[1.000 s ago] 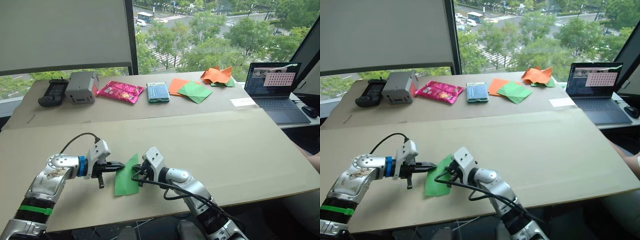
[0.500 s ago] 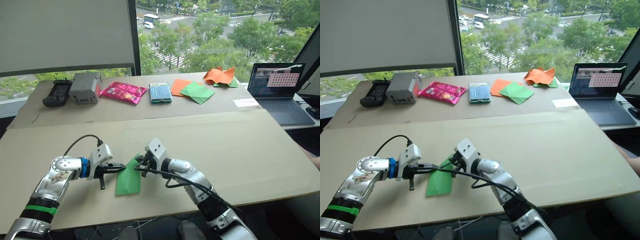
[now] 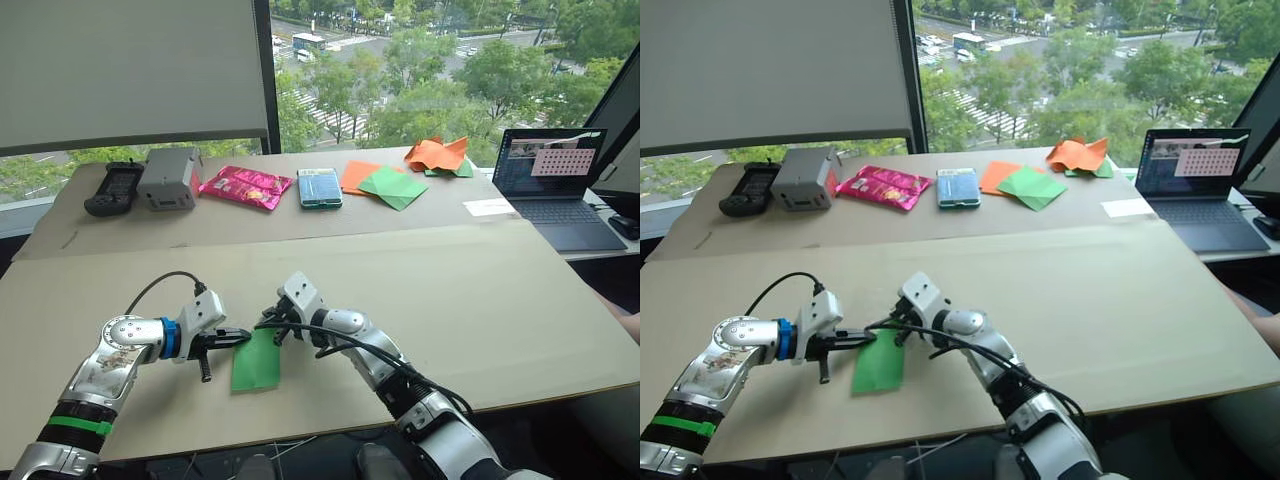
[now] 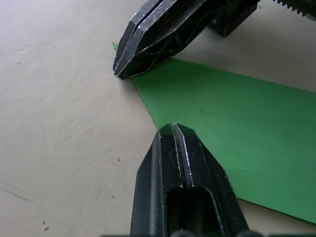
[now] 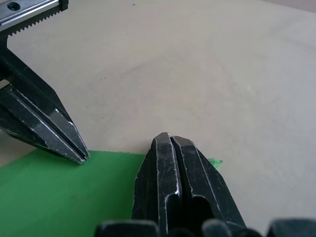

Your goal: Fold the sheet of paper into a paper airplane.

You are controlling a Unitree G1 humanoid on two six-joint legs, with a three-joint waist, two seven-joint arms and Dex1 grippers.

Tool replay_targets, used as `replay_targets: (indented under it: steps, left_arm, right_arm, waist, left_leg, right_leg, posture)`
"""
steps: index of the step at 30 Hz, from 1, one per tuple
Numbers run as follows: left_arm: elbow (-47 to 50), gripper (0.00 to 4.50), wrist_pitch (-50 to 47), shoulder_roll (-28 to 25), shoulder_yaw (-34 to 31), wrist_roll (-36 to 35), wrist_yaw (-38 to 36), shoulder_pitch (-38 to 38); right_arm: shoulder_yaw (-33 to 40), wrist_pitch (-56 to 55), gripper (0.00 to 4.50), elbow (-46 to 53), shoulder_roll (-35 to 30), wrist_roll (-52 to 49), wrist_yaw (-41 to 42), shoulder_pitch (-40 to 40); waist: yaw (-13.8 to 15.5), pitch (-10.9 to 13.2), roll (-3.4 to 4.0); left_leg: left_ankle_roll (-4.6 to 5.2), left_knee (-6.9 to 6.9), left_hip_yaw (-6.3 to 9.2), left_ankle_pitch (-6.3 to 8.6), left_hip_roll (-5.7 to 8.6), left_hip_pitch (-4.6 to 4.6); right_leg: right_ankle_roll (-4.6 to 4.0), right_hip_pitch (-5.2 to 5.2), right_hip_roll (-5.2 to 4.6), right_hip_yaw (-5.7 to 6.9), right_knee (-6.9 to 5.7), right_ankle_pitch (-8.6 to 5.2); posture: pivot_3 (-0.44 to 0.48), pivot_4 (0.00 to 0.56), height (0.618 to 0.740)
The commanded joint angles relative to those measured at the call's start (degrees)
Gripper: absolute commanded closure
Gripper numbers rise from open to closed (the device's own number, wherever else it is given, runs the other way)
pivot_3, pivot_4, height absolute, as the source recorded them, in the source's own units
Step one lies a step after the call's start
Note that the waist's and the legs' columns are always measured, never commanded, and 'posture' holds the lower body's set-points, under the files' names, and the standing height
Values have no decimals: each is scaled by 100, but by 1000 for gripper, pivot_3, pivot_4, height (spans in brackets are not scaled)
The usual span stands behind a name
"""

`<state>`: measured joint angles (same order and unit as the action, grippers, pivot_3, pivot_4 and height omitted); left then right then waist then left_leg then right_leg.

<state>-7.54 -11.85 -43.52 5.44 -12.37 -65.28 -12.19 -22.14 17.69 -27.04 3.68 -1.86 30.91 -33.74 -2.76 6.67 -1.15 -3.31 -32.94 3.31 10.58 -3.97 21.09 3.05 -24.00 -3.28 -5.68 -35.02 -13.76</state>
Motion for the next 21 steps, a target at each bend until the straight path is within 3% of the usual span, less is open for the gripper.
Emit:
replay_targets:
  steps: [1,21]
  left_arm:
    - [41,4468,-153,-69,111,134,-8,143]
    - [56,4468,-174,-82,123,198,13,133]
  right_arm:
    - [92,-103,4500,-303,-56,102,-18,-5]
    - [134,-317,4500,170,-242,119,321,456]
  waist:
    - [-1,-3,2]
    - [5,-14,7]
  left_leg:
    - [0,0,0,0,0,0]
    - [0,-1,0,0,1,0]
  right_leg:
    - [0,1,0,0,0,0]
    - [0,4,-1,0,1,0]
  posture:
    - [0,150,725]
    - [0,150,725]
